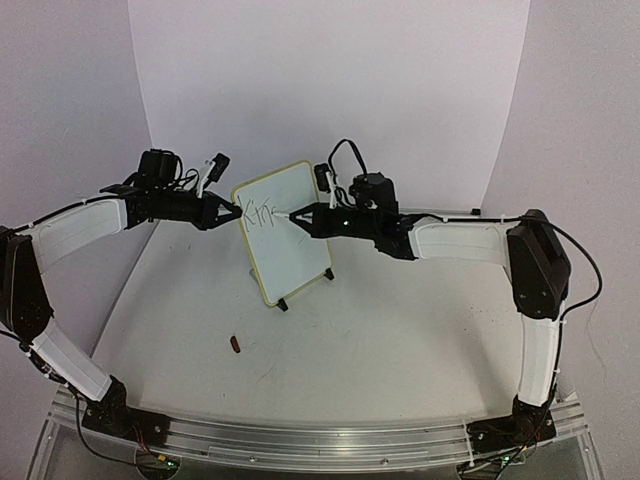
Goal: Write a sentence on the whiteboard
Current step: Write on the whiteboard with the whiteboard marker without the cap.
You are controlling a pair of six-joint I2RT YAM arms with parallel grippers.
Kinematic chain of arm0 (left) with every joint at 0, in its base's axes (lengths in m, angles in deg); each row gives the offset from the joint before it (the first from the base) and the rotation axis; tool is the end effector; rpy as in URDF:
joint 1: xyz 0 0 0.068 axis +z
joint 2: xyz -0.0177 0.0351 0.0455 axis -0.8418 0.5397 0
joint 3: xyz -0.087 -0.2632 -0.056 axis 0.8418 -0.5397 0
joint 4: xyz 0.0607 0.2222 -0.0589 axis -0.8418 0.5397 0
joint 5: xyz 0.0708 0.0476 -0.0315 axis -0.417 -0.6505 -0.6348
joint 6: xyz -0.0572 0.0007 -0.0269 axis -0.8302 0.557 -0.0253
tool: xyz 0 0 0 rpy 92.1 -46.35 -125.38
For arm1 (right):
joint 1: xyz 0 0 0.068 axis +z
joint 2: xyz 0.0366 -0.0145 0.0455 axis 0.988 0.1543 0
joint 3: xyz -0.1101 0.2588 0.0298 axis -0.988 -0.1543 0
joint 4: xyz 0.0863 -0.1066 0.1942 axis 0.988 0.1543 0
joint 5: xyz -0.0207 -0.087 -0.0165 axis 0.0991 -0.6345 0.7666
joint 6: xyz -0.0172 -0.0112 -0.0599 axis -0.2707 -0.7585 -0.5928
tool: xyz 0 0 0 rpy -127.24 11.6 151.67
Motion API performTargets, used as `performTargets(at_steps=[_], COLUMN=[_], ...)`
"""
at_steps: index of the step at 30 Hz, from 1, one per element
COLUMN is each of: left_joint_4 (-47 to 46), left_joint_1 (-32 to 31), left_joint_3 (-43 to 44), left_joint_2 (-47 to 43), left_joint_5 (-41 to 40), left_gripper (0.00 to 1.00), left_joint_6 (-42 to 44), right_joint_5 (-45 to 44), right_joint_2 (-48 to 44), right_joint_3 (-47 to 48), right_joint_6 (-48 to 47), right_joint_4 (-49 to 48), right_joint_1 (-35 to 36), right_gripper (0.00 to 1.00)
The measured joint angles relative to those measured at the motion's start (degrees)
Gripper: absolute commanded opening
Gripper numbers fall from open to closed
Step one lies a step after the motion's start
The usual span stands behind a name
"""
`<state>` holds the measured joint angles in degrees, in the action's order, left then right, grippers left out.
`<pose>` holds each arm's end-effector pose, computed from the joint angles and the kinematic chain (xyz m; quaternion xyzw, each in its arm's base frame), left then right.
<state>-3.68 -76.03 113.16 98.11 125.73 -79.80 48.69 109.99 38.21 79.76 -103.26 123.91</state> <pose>0.2989 -0.1325 0.3281 0.3298 0.7748 -0.3309 0.4260 0.3372 0.3412 0.2902 -0.2776 0.6994 0.4853 0.4453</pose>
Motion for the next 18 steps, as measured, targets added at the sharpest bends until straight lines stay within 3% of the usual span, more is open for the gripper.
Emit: performTargets(at_steps=[18], left_joint_4=[-0.1], left_joint_1=[0.0], left_joint_3=[0.0], left_joint_2=[0.0], left_joint_5=[0.0], left_gripper=[0.00], left_joint_6=[-0.1], right_joint_5=[-2.0], right_joint_2=[0.1], right_joint_3=[-1.3], right_joint_6=[-0.9], right_joint_4=[0.4], right_joint_1=[0.0], right_gripper=[0.00])
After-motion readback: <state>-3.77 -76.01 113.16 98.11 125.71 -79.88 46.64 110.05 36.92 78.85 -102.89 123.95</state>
